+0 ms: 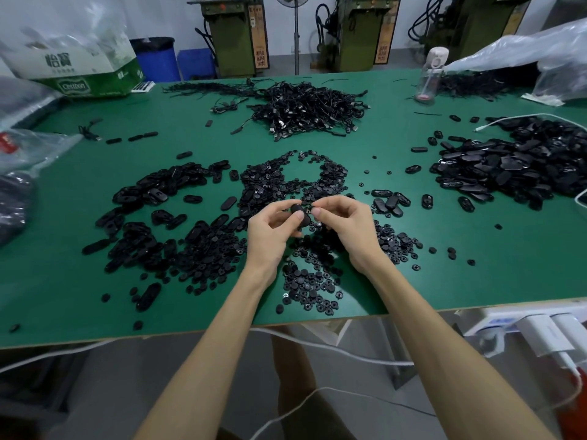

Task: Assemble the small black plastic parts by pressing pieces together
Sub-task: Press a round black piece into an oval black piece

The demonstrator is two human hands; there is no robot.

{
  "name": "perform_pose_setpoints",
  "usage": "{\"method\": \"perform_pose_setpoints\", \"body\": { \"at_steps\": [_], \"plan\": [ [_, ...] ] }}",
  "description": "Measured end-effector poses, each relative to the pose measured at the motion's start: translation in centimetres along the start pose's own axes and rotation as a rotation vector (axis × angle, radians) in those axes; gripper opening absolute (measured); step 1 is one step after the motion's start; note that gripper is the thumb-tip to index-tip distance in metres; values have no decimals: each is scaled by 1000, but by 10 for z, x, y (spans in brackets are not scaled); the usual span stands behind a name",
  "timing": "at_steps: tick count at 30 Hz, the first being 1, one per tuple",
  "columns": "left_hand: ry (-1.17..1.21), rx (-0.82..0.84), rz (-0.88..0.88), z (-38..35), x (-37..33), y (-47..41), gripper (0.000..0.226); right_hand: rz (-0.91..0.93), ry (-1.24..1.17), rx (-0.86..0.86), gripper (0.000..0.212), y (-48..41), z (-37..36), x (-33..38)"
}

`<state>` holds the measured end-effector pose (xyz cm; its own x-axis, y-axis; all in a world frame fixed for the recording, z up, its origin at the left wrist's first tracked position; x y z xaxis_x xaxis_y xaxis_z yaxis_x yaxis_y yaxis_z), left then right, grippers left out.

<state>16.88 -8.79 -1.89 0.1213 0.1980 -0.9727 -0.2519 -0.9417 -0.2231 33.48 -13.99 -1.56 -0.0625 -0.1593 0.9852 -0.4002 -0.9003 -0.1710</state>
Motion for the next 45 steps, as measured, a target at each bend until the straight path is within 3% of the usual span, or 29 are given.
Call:
{"method": "perform_pose_setpoints", "body": {
  "at_steps": [12,18,25,45],
  "plan": [
    [89,-116,50,6,5,0,10,-4,-5,-7,10,-1,0,-1],
    [92,-42,92,1,8,0,4,5,67,24,9,-1,-3,0],
    [69,9,119,0,10,0,19,6,101,27,7,-1,-4,-2],
    [93,86,101,-5,2,4,16,19,161,0,8,-1,-4,-3]
  ]
}}
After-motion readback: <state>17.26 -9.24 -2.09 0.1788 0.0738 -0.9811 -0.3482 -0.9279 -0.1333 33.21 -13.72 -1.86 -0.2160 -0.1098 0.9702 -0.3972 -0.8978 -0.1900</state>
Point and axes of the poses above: each hand's wrist, its own y-axis away from the middle knuckle, its own z-axis out of the back of the hand, x = y × z, the point moved 6 cm from there along -y, towards the middle knuckle, and after that the axes turned 3 degrees about -z, right-handed, at the moved point
